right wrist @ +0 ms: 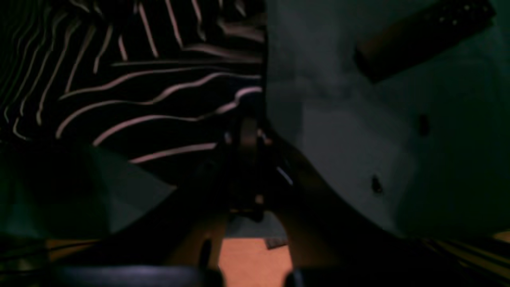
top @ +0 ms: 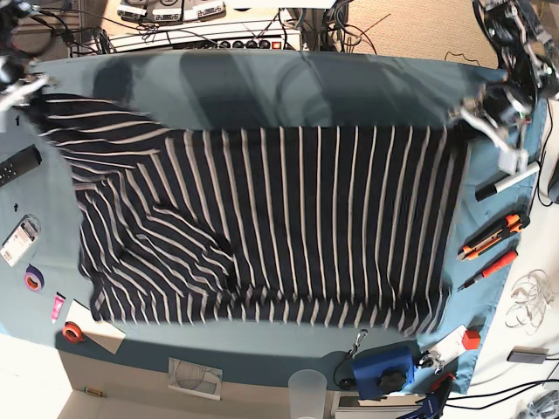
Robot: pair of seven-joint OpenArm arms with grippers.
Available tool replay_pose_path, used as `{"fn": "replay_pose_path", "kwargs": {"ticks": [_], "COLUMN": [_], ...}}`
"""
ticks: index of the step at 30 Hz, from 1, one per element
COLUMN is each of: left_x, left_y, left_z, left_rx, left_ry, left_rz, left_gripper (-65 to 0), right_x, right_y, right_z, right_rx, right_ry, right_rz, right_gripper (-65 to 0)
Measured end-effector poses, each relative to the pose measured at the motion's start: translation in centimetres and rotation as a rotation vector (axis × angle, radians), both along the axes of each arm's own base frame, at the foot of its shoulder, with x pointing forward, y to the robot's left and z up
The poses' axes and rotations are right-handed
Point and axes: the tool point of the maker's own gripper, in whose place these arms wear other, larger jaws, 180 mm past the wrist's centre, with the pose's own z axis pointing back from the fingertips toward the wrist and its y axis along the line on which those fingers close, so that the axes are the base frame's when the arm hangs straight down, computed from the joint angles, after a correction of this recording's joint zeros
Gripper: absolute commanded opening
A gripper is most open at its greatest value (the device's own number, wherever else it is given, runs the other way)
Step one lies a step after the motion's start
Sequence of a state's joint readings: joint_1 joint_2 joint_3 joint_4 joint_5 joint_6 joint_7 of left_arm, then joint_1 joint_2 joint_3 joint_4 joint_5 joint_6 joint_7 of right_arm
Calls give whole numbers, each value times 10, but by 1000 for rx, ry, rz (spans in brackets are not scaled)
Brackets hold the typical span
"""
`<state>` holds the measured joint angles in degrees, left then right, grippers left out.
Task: Layout the t-shirt on the table in an organized manner, then fold the t-shirt properly
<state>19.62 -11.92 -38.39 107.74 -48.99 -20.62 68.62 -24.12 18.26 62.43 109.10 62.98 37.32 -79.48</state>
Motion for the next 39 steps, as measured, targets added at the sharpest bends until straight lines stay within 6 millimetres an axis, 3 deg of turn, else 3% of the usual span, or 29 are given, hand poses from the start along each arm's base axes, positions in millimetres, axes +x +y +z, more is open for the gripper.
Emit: {"fn": "replay_pose_path", "kwargs": {"ticks": [4,8,12,16,19,21,25,29,35,39], "left_x": [-15,-28,-30,-27,-27,-24,-20,0,72,124], "left_y": [0,18,36,35,36,34,37,46,60,59], "left_z": [-7,-6,3,13,12,18,23,43,92,108], "left_rx": [-8,7,24,-24,-14,-35,-18,3,169,314], "left_ry": [37,44,10,-32,-33,-60,-85,-188,-364,-414], "left_rz": [5,53,92,98,95,87,63,67,-25,-80], "left_gripper": [-650,-650,-650,-650,-650,-650,-650,-650,-650,-650], "right_x": [-23,-39,-57,-44,-36,-31,-9,14,90,146], "right_y": [8,-14,3,-42,-32,-32,-34,-50,-55,-44], "right_z": [-10,5,-7,47,35,43,56,83,140,170], "right_rx": [30,9,54,-81,-70,-80,-91,-186,-387,-545], "right_ry": [56,-35,61,-139,-68,-83,-176,-291,-437,-546], "right_rz": [25,-110,-27,-147,-81,-54,-56,-89,-37,-44], "right_gripper": [-650,-650,-650,-650,-650,-650,-650,-650,-650,-650]}}
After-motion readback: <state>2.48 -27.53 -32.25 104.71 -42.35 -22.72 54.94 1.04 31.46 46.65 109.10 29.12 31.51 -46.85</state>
